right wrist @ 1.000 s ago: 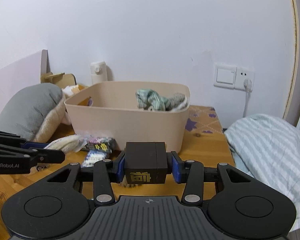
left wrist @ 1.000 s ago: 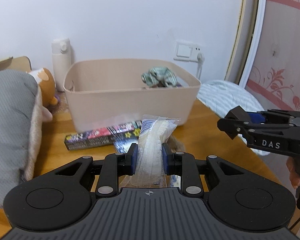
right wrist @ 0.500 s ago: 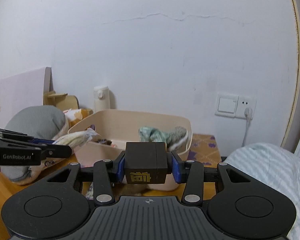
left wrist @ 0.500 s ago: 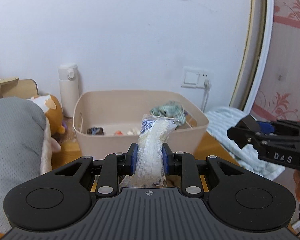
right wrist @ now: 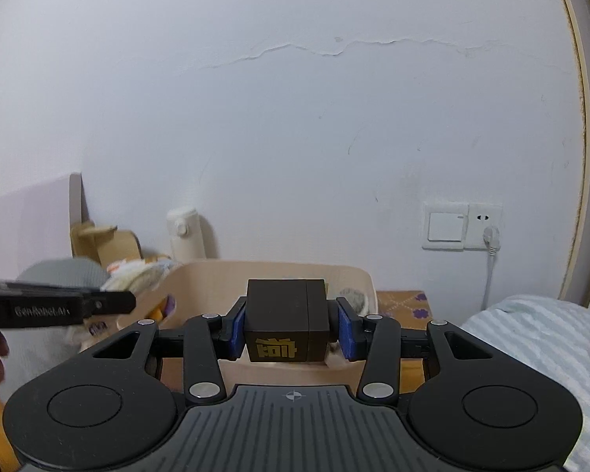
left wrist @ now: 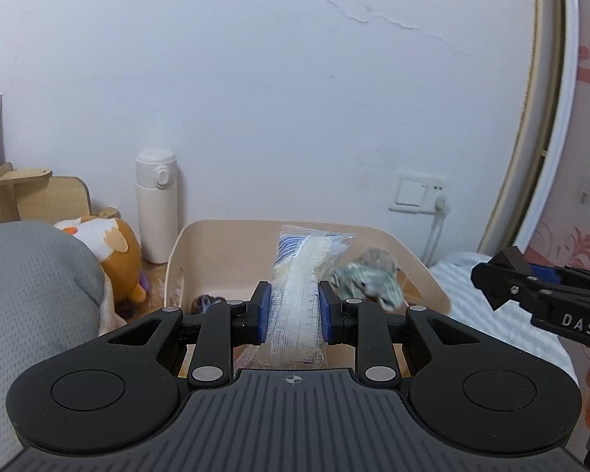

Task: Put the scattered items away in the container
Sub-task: 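Lift and carry the plastic bag and black box over the basket, then open both tools to drop the bag and box into the basket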

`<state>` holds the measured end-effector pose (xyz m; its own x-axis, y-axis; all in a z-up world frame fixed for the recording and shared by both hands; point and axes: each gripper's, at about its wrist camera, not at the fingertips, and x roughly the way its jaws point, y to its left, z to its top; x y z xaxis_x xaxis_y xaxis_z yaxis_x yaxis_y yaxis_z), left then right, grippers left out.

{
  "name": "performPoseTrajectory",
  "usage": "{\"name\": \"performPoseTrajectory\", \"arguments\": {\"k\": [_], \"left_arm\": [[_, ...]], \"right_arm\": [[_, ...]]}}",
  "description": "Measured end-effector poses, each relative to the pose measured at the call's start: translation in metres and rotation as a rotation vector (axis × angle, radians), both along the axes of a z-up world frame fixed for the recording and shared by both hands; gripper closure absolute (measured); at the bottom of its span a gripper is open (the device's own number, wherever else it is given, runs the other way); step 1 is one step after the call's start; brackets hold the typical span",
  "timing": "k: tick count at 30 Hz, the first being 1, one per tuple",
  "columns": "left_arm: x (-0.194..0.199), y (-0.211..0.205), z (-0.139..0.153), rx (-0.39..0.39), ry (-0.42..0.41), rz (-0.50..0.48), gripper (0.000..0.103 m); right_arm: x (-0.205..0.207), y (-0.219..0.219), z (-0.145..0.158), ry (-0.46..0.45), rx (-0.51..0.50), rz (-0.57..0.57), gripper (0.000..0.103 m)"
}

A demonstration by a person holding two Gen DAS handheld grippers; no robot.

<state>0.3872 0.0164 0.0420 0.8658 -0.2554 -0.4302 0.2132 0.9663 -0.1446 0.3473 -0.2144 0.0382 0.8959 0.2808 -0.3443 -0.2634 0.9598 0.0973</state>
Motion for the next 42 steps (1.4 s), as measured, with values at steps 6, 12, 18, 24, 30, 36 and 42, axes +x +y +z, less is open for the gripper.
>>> {"name": "performPoseTrajectory", "arguments": {"k": [6, 12, 18, 24, 30, 36, 42], "left_arm": [[0.03, -0.004, 0.002, 0.001, 0.004, 0.023, 0.078], [0.059, -0.007, -0.001, -0.001, 0.023, 0.044, 0.078], [0.083, -0.01, -0.012, 0.004, 0.07, 0.062, 0.078], [0.107, -0.009, -0.03, 0.028, 0.144, 0.073, 0.078], [0.125, -0.003, -0.046, 0.06, 0.192, 0.095, 0.078], [0.134, -0.002, -0.061, 0.092, 0.231, 0.091, 0.078], [0.133, -0.006, -0.066, 0.116, 0.241, 0.067, 0.077]], "right_arm": [[0.029, 0.009, 0.002, 0.002, 0.002, 0.0, 0.062], [0.056, 0.02, -0.008, 0.031, -0.005, 0.001, 0.062], [0.076, 0.027, -0.019, 0.06, -0.016, -0.007, 0.062], [0.095, 0.033, -0.028, 0.098, -0.037, -0.018, 0.062], [0.113, 0.04, -0.044, 0.144, -0.069, -0.028, 0.062], [0.125, 0.041, -0.059, 0.186, -0.083, -0.043, 0.062], [0.13, 0.037, -0.063, 0.203, -0.085, -0.057, 0.056]]}}
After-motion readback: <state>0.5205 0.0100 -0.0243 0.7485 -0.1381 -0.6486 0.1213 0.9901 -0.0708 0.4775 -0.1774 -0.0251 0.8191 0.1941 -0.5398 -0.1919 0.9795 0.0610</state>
